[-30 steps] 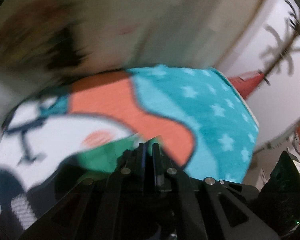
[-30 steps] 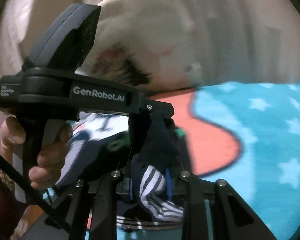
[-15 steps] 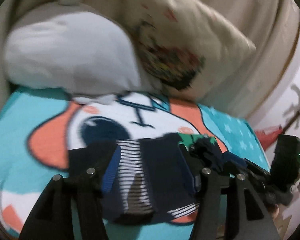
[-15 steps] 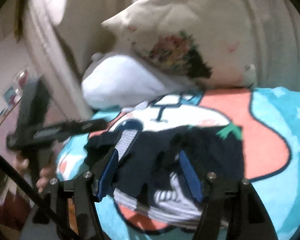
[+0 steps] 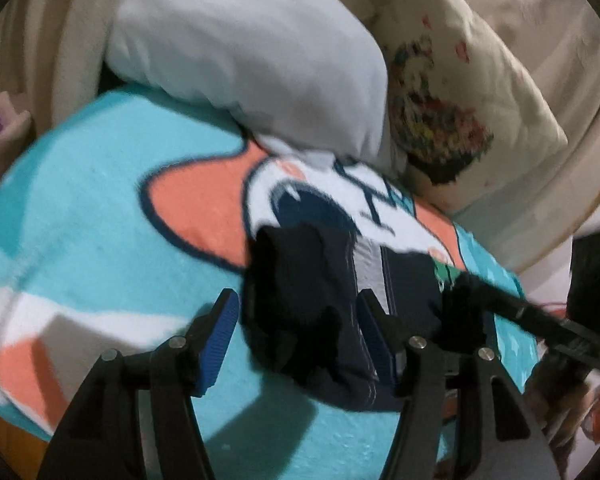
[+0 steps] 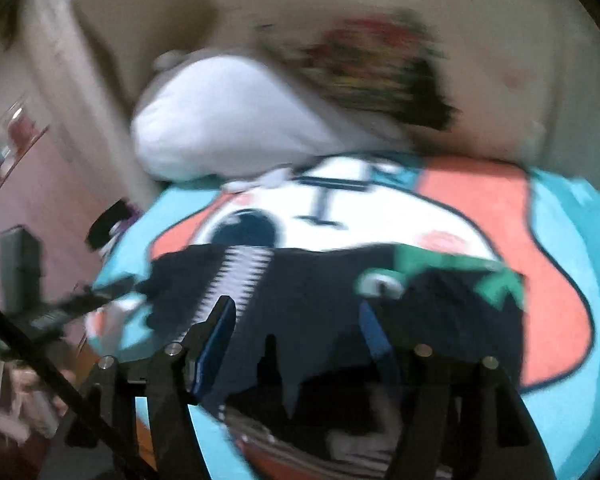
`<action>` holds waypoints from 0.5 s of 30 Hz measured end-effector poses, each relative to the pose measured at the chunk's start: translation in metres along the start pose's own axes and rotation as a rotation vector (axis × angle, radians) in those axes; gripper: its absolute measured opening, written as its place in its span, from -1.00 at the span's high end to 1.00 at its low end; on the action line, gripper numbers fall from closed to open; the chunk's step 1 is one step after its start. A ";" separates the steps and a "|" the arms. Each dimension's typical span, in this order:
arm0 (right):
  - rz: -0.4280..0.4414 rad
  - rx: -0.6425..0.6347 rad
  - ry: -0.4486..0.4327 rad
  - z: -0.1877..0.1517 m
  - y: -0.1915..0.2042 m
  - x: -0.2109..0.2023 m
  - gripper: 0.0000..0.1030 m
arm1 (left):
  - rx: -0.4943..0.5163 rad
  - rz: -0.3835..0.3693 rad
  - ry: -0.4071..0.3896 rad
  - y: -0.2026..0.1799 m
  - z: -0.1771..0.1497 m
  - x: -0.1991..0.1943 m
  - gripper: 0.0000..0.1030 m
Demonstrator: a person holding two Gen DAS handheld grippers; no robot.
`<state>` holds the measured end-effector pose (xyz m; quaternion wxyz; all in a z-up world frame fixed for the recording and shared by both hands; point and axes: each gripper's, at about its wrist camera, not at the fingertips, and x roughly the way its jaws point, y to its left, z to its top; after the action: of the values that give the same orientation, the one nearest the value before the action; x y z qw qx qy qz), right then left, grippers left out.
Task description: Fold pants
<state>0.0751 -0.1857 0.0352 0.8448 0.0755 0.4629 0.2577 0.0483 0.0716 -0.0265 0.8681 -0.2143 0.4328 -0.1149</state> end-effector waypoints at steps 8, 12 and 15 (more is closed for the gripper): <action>0.105 -0.161 0.341 0.052 0.081 0.104 -0.39 | -0.016 -0.030 -0.020 -0.003 -0.023 0.002 -0.17; 0.034 -0.216 0.490 0.059 0.104 0.148 -0.44 | -0.033 -0.038 -0.030 -0.004 -0.029 0.002 -0.19; -0.054 -0.258 0.581 0.059 0.113 0.174 -0.53 | -0.019 -0.026 -0.046 -0.011 -0.032 0.003 -0.27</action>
<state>0.1588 0.0060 -0.0198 0.6864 -0.1211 0.6501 0.3025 0.0243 0.0522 -0.0408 0.8743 -0.2305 0.4108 -0.1170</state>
